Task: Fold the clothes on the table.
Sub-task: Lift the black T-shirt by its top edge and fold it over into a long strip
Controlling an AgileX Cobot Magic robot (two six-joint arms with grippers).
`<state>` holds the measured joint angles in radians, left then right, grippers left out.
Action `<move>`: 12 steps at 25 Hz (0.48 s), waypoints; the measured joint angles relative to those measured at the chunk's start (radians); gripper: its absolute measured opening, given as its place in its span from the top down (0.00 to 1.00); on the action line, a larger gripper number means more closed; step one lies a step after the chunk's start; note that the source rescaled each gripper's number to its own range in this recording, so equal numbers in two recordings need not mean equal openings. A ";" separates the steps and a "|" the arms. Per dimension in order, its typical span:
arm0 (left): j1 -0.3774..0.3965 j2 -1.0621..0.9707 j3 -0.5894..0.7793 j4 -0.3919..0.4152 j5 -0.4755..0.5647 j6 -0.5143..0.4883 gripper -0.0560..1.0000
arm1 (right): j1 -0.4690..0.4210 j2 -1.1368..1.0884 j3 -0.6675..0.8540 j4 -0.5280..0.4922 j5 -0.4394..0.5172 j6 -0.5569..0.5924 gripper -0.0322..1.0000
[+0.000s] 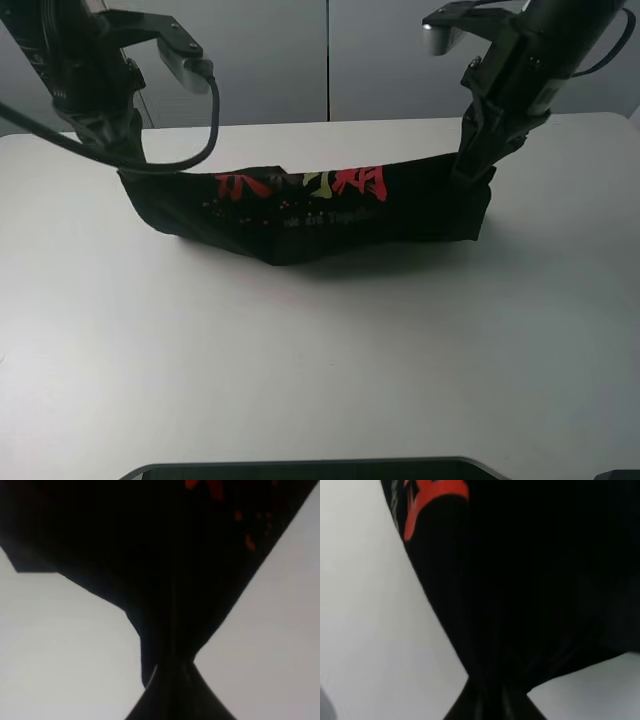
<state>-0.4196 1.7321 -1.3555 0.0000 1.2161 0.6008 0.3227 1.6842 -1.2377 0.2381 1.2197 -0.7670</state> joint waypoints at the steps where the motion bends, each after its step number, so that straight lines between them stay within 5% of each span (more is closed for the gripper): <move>1: 0.000 0.000 0.020 -0.015 0.000 0.000 0.95 | 0.000 0.000 0.023 0.002 -0.002 -0.003 0.95; 12: 0.000 -0.025 0.203 -0.016 -0.002 0.002 0.95 | 0.000 0.000 0.181 0.010 -0.089 -0.026 0.95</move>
<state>-0.4196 1.7066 -1.1526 -0.0161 1.2143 0.6024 0.3227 1.6842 -1.0568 0.2484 1.1303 -0.7926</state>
